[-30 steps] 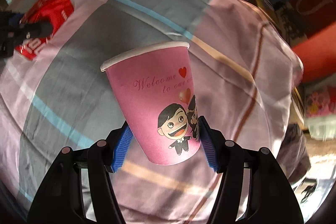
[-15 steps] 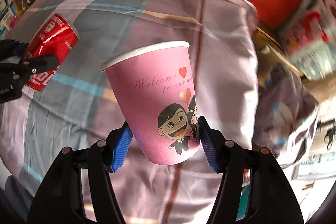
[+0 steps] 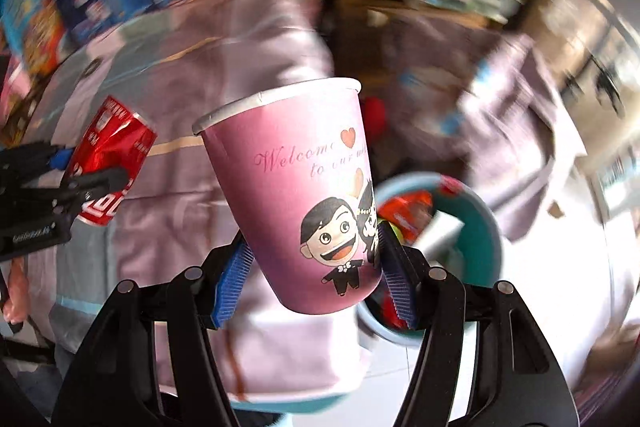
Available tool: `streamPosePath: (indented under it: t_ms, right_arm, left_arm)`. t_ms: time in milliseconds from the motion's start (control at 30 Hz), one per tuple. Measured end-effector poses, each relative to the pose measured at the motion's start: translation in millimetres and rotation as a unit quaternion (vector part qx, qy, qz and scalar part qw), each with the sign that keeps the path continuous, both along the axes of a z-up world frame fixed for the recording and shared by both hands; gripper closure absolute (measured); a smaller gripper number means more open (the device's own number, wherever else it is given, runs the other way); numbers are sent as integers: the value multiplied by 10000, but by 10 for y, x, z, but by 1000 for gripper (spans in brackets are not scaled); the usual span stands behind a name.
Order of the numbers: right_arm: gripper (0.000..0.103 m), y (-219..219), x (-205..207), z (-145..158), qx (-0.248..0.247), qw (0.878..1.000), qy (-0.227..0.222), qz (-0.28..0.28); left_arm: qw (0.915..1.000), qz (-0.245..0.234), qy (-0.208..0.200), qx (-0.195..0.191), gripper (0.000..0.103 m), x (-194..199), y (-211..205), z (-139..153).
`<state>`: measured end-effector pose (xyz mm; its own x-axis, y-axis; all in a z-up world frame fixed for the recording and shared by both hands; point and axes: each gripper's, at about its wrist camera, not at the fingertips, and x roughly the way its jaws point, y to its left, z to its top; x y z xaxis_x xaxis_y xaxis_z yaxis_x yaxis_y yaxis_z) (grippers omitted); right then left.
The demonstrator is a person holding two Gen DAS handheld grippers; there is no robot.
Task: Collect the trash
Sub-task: 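Carry the Coke can and pink cup over the teal bucket and release both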
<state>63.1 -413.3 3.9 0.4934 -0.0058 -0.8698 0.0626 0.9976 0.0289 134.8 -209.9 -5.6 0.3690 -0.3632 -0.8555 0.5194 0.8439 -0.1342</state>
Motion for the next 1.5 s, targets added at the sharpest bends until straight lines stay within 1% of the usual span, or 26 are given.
streamPosePath:
  t_ms: [167, 333, 533, 733, 1000, 1067, 1200, 1267, 1367, 1433, 1500]
  right_arm:
    - [44, -667, -326, -79, 208, 9970, 16, -747]
    - [44, -1158, -541, -274, 359, 9911, 167, -1271]
    - [44, -1477, -653, -563, 566, 9842, 424, -1621]
    - [44, -1723, -727, -760, 686, 9776, 623, -1889]
    - [44, -1930, -713, -954, 756, 9717, 830, -2076]
    - [44, -1957, -695, -991, 754, 9711, 874, -2088]
    - [44, -1979, -640, -1053, 768, 9706, 936, -2079]
    - [44, -1983, -605, -1083, 782, 9704, 962, -2074]
    - [44, -1978, -543, -1124, 820, 9703, 1001, -2045]
    - [44, -1962, -506, -1154, 867, 9700, 1034, -2022]
    - [44, -1926, -460, -1174, 887, 9707, 1060, -1963]
  left_arm:
    - [9976, -688, -65, -2, 52, -186, -676, -3]
    - [9918, -1273, 61, 1, 52, -298, -1305, -125]
    - [9835, -1775, 327, 93, 52, -394, -1907, -393]
    - [9762, -2079, 569, 239, 52, -425, -2344, -676]
    - [9691, -2246, 946, 379, 51, -338, -2671, -1068]
    - [9691, -2227, 976, 422, 43, -306, -2708, -1135]
    - [9693, -2193, 1022, 447, 40, -265, -2689, -1197]
    - [9700, -2166, 1007, 465, 36, -245, -2649, -1198]
    - [9715, -2107, 986, 456, 28, -228, -2559, -1175]
    - [9729, -2062, 943, 460, 16, -225, -2496, -1149]
    - [9745, -2012, 902, 427, 14, -211, -2433, -1118]
